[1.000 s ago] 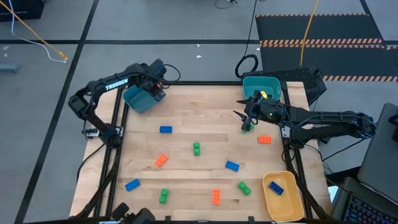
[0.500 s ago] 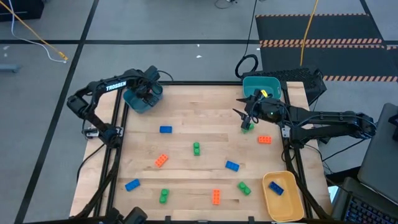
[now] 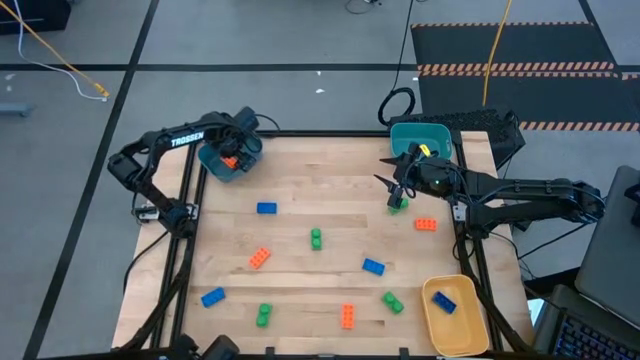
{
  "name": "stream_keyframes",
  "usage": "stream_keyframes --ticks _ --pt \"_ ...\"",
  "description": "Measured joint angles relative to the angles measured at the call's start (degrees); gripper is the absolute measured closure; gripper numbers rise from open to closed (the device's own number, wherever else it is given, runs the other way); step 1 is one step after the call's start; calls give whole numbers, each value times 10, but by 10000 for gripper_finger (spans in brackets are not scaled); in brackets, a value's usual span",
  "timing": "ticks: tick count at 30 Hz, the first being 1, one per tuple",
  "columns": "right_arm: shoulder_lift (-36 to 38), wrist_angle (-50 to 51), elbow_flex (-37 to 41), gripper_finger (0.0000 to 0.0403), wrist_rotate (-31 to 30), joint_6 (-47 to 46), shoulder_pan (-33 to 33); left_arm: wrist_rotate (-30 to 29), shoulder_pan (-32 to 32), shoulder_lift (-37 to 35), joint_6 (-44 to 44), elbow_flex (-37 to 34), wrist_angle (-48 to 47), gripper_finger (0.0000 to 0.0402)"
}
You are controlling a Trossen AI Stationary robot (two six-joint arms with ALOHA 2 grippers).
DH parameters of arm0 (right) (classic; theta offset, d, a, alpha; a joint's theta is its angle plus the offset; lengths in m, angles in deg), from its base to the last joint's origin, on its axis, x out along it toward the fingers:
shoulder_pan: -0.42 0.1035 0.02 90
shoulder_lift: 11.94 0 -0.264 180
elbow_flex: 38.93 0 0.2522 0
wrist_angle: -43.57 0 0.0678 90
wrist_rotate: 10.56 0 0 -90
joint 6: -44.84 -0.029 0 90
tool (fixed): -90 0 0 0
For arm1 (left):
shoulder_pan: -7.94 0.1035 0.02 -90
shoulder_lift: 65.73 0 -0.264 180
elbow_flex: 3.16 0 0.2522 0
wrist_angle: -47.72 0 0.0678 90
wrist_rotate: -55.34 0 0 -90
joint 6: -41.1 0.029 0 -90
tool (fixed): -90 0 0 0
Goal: Sort & place blocks by color
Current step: Put the top right green game piece into the light blue bin
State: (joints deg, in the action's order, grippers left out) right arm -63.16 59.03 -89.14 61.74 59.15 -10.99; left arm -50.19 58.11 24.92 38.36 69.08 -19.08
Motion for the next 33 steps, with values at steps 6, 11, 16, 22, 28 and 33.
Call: stream_keyframes --ticks 6,11,16,22,28,33 --pt "0 -2 0 193 -19 5 0 0 -25 -3 -10 43 -38 120" --pt "0 2 0 193 -65 5 -9 0 -59 -3 -9 106 -92 149" --pt "0 3 0 193 -63 4 -14 34 -120 -4 14 155 -111 163" --pt "0 16 0 193 -63 3 -14 121 -235 -4 55 153 -103 165" --pt "0 31 0 193 -63 0 -14 123 -352 -4 69 122 -111 165" --pt "0 30 0 193 -63 0 -14 80 -408 -4 68 86 -99 165"
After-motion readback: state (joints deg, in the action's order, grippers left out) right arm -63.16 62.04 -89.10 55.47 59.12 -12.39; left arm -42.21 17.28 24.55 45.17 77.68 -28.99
